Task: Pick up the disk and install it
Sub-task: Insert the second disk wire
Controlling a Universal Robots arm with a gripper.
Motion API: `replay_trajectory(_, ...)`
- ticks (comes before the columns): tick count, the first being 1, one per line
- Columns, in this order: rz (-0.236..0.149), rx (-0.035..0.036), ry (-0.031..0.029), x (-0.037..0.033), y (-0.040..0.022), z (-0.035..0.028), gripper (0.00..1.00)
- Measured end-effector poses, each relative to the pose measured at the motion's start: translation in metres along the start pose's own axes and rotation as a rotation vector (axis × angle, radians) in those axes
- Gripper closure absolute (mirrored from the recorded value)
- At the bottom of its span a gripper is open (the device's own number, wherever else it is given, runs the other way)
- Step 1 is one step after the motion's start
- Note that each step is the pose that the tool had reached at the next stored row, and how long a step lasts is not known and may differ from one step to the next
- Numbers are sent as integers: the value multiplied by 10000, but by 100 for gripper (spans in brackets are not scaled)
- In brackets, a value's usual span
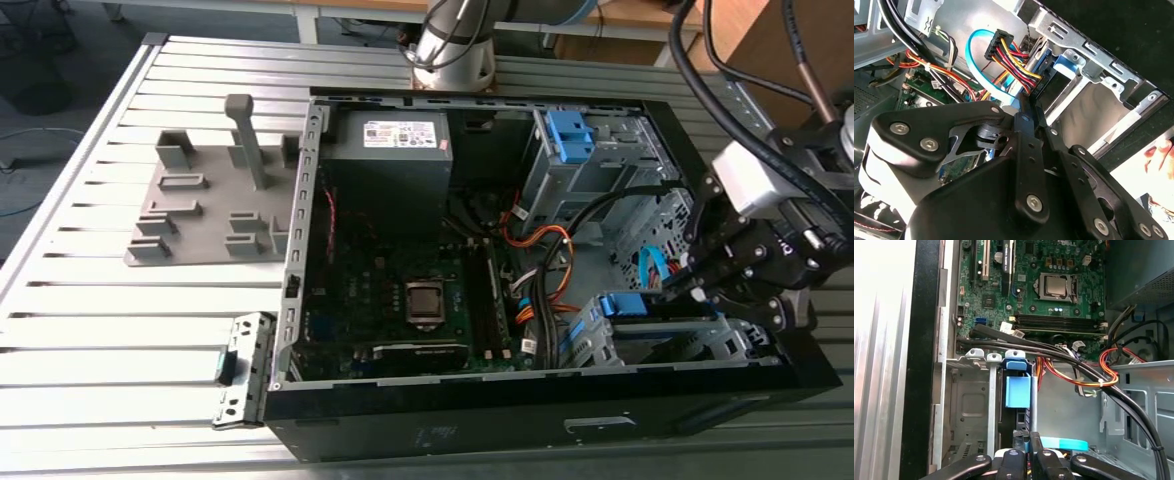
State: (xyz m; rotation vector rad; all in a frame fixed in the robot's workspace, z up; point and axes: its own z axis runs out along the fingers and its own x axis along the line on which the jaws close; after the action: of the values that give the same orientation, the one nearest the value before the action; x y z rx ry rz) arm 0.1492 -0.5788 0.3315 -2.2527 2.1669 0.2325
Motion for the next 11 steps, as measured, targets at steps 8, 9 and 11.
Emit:
replay_trajectory(8,0,1,1,6,10,31,84)
replay_trajectory(9,0,1,0,6,10,35,84)
replay_trajectory(11,0,1,-5,8,10,44,84)
